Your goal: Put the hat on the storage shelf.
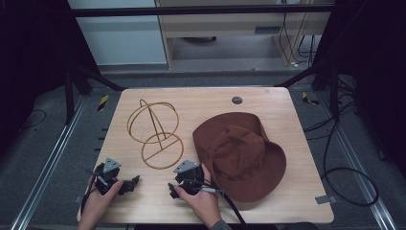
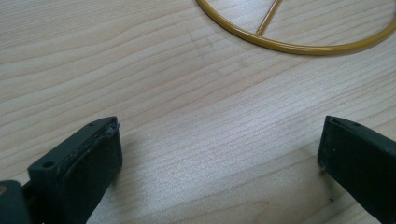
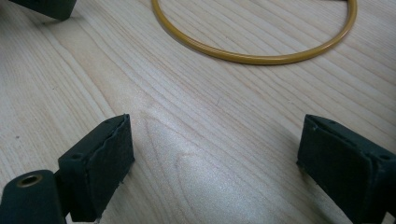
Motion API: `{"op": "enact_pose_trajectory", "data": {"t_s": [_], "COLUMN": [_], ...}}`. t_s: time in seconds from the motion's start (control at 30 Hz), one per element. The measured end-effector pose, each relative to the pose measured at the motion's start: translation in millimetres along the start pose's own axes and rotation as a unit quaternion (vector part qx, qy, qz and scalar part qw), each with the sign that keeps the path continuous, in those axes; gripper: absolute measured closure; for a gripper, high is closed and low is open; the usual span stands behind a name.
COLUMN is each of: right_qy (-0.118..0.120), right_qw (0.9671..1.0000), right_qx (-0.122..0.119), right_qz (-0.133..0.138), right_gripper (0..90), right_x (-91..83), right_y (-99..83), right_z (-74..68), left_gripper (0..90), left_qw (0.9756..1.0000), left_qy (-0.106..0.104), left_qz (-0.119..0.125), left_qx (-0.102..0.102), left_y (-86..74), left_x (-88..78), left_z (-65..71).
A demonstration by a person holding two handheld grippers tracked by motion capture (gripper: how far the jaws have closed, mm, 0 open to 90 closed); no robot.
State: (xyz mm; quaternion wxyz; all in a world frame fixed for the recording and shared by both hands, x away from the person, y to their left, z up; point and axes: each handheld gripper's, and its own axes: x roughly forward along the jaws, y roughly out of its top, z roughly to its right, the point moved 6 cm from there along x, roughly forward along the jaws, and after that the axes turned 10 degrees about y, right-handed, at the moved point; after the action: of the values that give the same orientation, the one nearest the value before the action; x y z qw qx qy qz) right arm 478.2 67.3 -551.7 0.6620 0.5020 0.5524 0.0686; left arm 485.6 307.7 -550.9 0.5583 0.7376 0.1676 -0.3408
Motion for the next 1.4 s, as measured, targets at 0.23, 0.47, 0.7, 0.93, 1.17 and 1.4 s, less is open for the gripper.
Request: {"op": "enact_pose_trajectory", "data": {"t_s": [0.23, 0.47, 0.7, 0.93, 1.17, 1.4], "right_qy": [0.001, -0.016, -0.04, -0.051, -0.041, -0.061], "right_qw": [1.0, 0.999, 0.9961, 0.9958, 0.9988, 0.9975], "right_qx": [-0.001, -0.022, -0.041, -0.055, -0.024, -0.002], "right_qz": [0.0, 0.035, 0.067, 0.051, 0.013, -0.036], "right_gripper": [10.7, 15.4, 15.1, 15.2, 13.5, 12.7], "right_x": [-0.2, -19.2, -64.4, -113.3, -144.8, -177.1], "right_y": [0.0, 9.6, 41.2, 66.0, 65.6, 52.5], "right_z": [0.1, -17.7, -23.1, -5.1, 29.0, 70.1], "left_gripper": [0.0, 0.0, 0.0, 0.0, 0.0, 0.0], "left_qw": [1.0, 1.0, 1.0, 1.0, 1.0, 1.0], "left_qy": [0.002, 0.0, 0.001, 0.002, 0.002, 0.002], "left_qz": [-0.001, -0.004, 0.0, -0.002, 0.0, -0.001], "left_qx": [-0.004, -0.002, -0.004, -0.003, -0.001, -0.004], "left_y": [-1.4, -1.4, 1.3, 4.0, 4.4, 4.1], "left_x": [-1.5, -1.9, 1.4, 4.1, 4.6, 4.3], "left_z": [1.0, 1.0, -0.4, -1.2, -1.1, -0.5]}}
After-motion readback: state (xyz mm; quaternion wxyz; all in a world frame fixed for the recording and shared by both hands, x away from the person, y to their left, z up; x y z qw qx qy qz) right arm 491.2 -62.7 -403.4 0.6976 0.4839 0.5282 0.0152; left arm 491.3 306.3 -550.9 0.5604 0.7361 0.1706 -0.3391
